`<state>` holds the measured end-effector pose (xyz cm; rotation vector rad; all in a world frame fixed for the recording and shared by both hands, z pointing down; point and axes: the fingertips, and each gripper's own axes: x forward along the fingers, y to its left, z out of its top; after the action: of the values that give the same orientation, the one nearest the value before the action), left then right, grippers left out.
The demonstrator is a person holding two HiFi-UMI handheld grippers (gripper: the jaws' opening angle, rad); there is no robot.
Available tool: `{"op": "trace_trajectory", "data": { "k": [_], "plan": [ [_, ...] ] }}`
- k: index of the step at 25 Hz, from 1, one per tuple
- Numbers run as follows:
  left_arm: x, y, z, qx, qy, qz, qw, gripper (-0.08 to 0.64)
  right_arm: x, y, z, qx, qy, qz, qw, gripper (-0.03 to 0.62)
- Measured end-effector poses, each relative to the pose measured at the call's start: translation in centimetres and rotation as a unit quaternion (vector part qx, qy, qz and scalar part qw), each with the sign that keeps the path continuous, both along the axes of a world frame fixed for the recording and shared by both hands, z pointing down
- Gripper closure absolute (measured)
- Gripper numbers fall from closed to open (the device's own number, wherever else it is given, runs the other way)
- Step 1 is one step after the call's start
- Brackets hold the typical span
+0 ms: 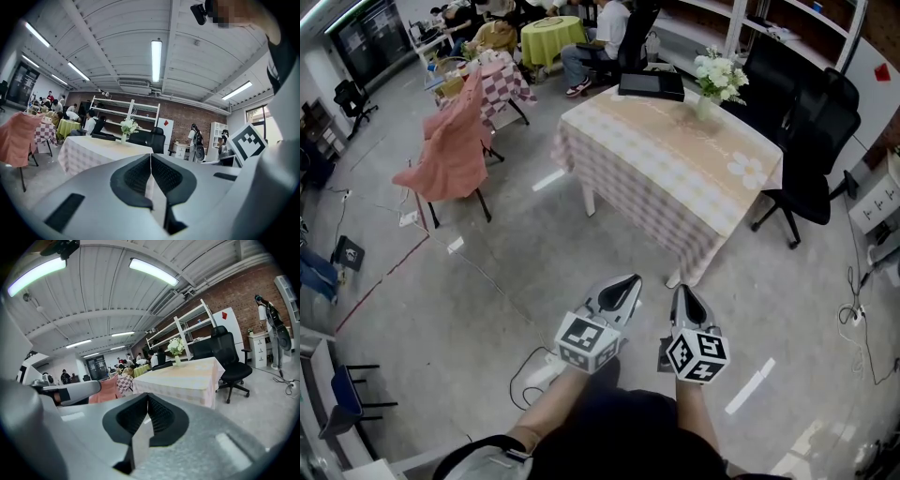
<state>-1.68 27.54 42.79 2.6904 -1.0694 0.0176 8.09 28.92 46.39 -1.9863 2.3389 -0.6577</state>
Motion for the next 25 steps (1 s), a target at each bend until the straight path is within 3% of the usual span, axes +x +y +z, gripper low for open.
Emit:
{"op": "trace_trajectory", "data": {
  "k": [25],
  "plan": [
    [-0.7,-16.4,-0.6,0.0,-0.003,0.027,0.9996,0.548,0.2,-15.9,-0.4,-0.019,0.014,0.042,0.999,0.589]
  ]
}}
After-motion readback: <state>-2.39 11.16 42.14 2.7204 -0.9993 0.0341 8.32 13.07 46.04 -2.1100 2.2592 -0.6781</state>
